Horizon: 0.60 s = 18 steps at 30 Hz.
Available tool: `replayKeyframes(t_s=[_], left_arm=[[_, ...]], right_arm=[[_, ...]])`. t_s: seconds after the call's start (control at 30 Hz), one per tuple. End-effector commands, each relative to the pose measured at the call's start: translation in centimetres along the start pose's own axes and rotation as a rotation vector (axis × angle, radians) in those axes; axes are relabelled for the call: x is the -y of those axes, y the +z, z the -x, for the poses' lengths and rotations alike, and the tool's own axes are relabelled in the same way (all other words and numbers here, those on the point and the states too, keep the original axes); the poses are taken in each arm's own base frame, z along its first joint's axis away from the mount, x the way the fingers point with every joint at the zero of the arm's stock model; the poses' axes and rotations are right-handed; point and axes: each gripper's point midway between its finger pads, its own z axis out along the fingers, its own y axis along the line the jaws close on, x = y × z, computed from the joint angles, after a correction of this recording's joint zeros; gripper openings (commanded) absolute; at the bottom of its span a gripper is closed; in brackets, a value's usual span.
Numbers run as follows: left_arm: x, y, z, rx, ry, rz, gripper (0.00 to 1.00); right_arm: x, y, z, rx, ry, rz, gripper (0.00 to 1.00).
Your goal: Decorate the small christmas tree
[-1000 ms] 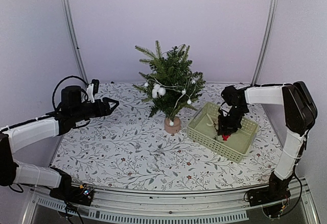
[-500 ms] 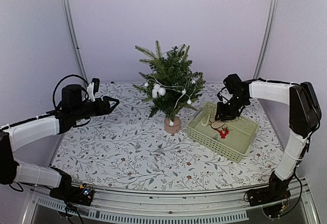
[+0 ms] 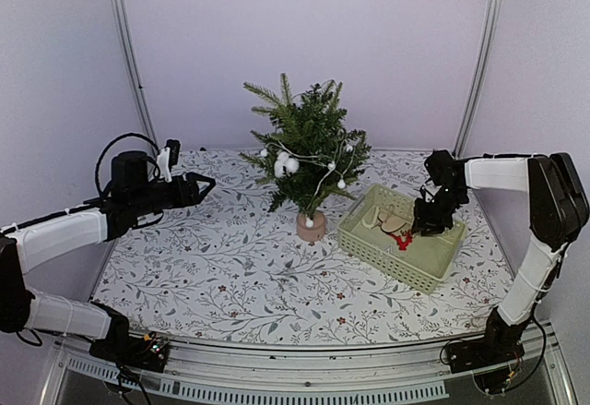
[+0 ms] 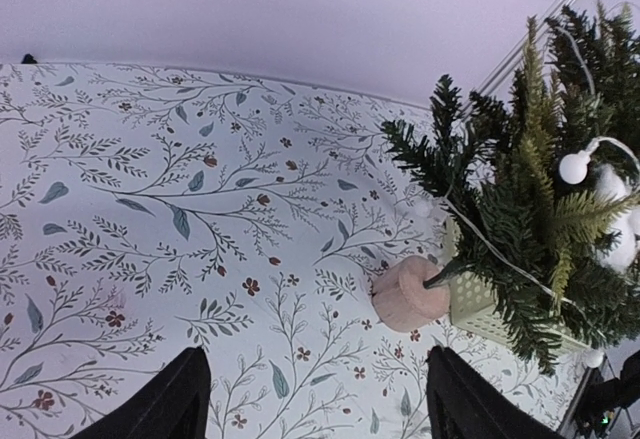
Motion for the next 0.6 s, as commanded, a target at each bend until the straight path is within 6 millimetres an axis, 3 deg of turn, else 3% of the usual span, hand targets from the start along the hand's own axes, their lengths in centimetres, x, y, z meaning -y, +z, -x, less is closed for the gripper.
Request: replayKeyframes(t_s=[0.0, 0.17, 0.3, 0.5, 0.57], left_arm=[[0.1, 0.1, 1.5, 0.025, 0.024, -0.001, 0.76], [0.1, 0.1, 1.5, 0.023, 0.026, 0.003, 0.76], [0.0, 0.0, 1.5, 0.023, 0.026, 0.008, 0.76], [0.0, -0.1, 1.3, 0.018, 0.024, 0.004, 0.76], [0.1, -0.2, 1.5, 0.021, 0.030, 0.003, 0.76]], right_arm=[[-0.6, 1.8, 0.9, 0.003, 0.065, 0.040, 0.31], [-0.4, 2.9, 1.1, -0.005, 0.083, 0.032, 0.29], [-0.2, 3.2, 1.0, -0.003, 0.077, 0.028, 0.21], [-0.4, 2.7, 1.4, 0.013, 0.073, 0.035, 0.00], [-0.4, 2.1, 1.5, 0.025, 0.068, 0.034, 0.00]])
